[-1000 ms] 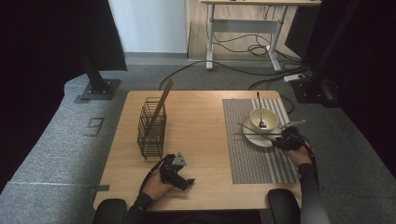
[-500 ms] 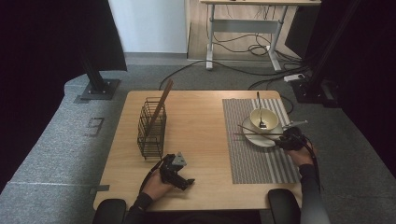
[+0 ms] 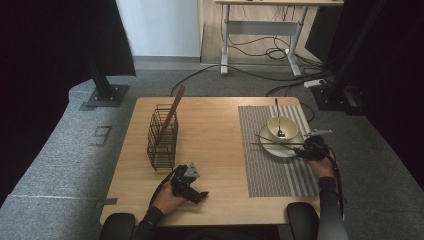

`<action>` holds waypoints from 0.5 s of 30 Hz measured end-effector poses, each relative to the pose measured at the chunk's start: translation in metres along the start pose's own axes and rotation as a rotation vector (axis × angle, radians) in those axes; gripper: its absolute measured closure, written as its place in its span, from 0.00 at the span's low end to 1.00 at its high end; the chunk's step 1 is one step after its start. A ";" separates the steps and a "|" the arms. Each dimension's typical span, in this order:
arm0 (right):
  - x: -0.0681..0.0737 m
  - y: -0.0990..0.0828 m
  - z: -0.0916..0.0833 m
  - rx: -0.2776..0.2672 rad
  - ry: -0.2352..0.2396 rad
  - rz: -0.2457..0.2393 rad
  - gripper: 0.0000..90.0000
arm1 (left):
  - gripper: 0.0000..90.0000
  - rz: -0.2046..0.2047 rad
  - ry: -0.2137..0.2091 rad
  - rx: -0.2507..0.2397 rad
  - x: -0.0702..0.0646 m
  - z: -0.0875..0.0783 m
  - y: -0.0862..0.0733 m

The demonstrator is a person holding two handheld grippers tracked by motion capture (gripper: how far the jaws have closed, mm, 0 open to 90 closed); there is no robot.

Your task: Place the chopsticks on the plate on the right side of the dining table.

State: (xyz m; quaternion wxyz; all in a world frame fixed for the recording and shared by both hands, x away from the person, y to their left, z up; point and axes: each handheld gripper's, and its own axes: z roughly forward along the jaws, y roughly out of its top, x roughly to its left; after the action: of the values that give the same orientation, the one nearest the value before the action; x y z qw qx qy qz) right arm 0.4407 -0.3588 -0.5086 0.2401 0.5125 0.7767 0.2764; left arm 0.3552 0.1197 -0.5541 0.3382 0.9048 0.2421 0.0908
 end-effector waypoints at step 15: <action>-0.005 -0.009 0.004 -0.056 -0.057 0.097 0.55 | 0.00 -0.002 0.000 -0.001 0.000 0.000 0.000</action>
State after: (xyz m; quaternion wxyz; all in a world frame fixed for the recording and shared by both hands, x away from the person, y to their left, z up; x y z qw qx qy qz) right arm 0.4386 -0.3656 -0.5171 0.2624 0.5505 0.7357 0.2948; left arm 0.3551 0.1196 -0.5542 0.3389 0.9044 0.2430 0.0908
